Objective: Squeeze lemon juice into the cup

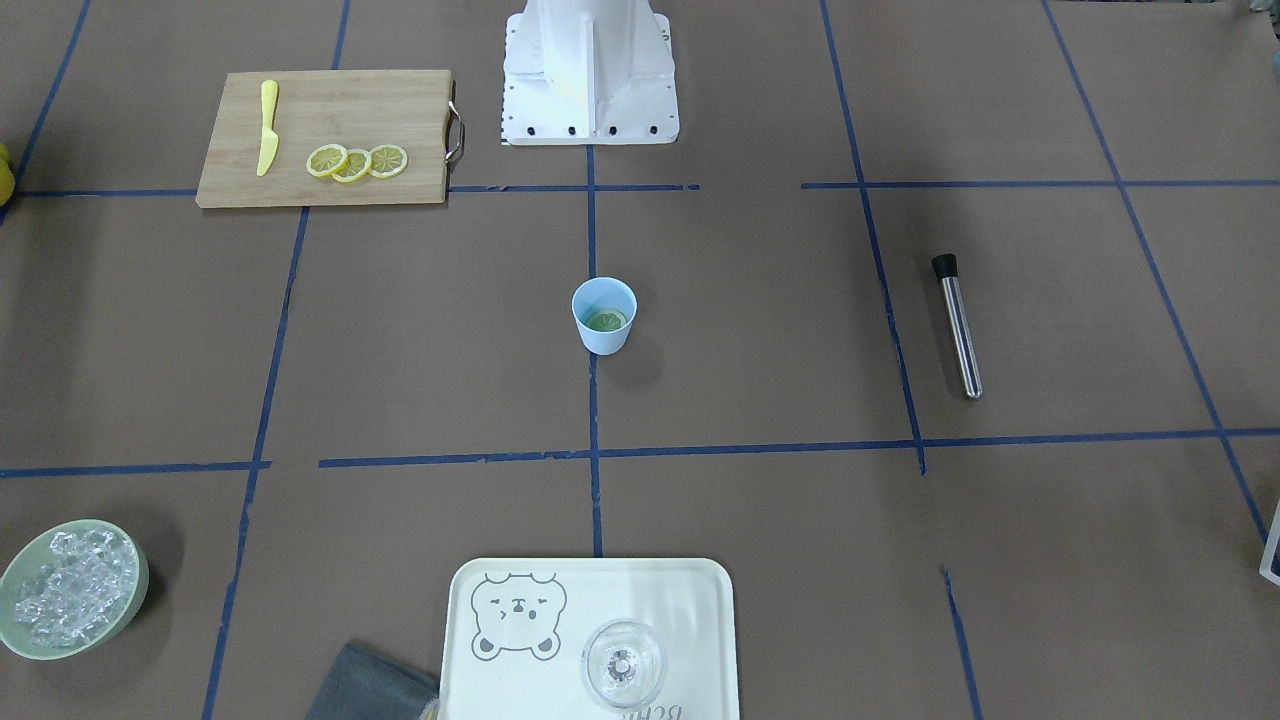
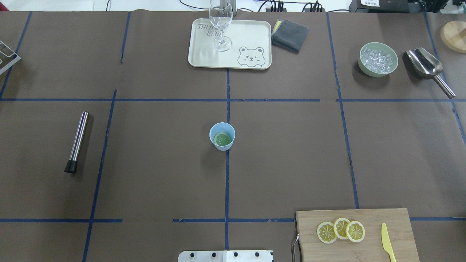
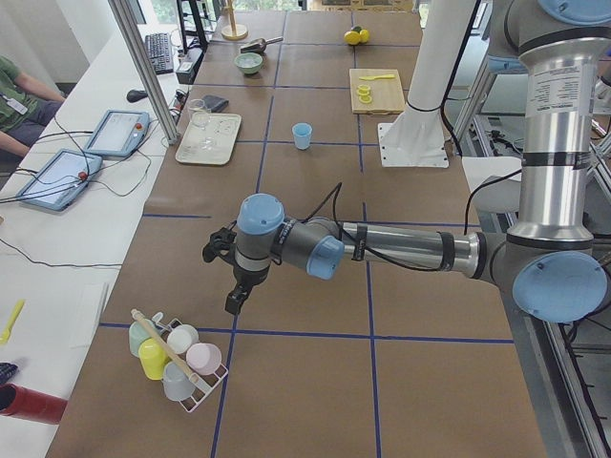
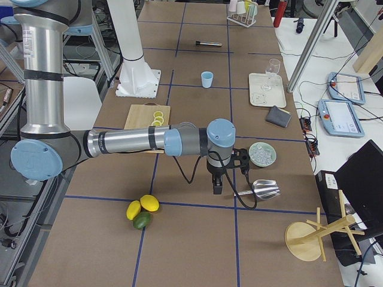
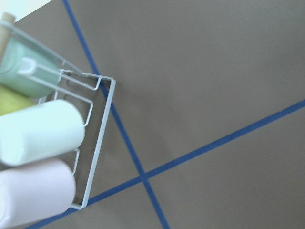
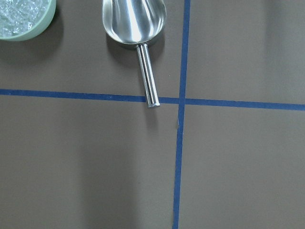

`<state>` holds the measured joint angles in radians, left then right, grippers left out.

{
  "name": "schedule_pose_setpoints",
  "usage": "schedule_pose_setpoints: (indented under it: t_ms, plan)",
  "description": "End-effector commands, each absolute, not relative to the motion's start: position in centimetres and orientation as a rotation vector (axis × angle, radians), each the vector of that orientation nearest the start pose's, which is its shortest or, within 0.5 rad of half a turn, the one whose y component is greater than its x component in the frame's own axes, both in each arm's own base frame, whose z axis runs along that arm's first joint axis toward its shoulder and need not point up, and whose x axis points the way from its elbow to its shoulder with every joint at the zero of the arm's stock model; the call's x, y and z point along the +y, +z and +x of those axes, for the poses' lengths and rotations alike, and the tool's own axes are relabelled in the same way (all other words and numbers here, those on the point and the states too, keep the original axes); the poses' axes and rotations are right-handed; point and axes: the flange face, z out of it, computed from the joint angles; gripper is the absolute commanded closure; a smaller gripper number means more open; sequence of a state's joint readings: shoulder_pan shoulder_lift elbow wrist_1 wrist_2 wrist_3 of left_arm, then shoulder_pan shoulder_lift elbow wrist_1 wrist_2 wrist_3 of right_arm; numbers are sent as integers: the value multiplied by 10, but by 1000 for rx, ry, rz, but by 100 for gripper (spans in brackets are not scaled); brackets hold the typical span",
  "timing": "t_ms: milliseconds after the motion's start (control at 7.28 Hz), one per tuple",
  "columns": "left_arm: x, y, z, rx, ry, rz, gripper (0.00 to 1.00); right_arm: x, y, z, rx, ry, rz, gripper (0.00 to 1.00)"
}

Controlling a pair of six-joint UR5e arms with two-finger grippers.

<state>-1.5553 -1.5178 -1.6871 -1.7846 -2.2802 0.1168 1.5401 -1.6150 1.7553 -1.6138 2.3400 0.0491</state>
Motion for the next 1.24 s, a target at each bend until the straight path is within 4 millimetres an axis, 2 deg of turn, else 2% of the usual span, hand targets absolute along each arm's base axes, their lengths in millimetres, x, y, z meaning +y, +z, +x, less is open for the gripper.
schedule_pose_setpoints:
  t_ms: [0, 275, 412, 549, 687, 824, 1099]
  plan:
    - [-453, 638, -87, 703, 150, 202, 0, -477, 593, 49, -773, -19, 62, 0]
    - [-441, 642, -87, 715, 140, 189, 0, -477, 592, 49, -774, -18, 63, 0]
    - [-441, 647, -86, 715, 138, 180, 0, -477, 592, 49, -774, -20, 65, 0]
    - [-443, 637, -87, 712, 145, 200, 0, -478, 591, 49, -773, -19, 66, 0]
    - [-446, 641, -86, 713, 146, 197, 0, -477, 593, 49, -771, -16, 62, 0]
    - [-449, 638, -86, 715, 142, 196, 0, -477, 592, 49, -771, -21, 65, 0]
    - [-442, 647, -86, 720, 124, 159, 0, -477, 594, 48, -771, -23, 60, 0]
